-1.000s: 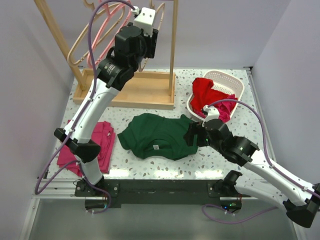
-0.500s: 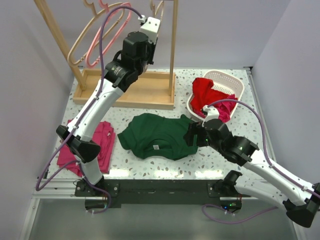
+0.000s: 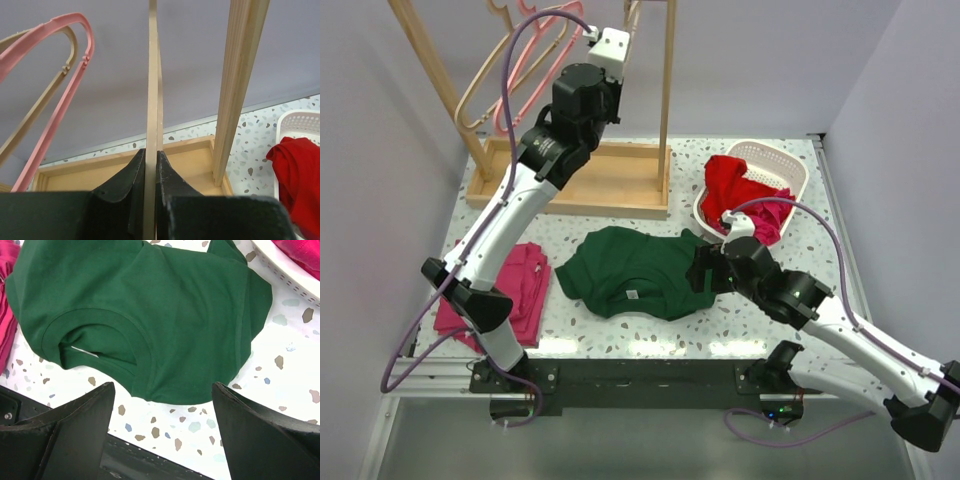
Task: Place the t-shirt on the hanger
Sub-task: Pick up the hanger from the clothesline.
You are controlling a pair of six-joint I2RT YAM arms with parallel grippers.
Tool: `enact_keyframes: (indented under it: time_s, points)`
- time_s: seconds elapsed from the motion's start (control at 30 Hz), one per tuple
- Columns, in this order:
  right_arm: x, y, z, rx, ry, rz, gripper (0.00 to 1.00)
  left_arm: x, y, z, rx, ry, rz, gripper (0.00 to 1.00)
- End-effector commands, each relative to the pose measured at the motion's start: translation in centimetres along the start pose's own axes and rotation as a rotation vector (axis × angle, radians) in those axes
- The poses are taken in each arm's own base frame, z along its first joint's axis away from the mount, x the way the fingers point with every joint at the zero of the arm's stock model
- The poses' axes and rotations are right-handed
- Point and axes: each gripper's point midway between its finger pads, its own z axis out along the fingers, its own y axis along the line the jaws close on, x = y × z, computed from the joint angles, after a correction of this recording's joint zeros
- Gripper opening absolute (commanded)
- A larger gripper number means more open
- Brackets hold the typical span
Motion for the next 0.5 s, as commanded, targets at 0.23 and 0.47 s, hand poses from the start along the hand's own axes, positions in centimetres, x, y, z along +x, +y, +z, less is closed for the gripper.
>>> enact_keyframes:
  time_s: [0.23, 0.47]
  points:
    - [-1.2, 0.2, 0.5, 0.008, -0.031, -0.017, 0.82, -5.3, 2.3, -3.1, -0.022, -0.193, -0.086, 0.00]
    - [-1.2, 0.3, 0.7, 0.011, -0.026, -0.024, 0.82, -5.4, 2.7, -4.2, -0.015, -0.211, -0.102, 0.00]
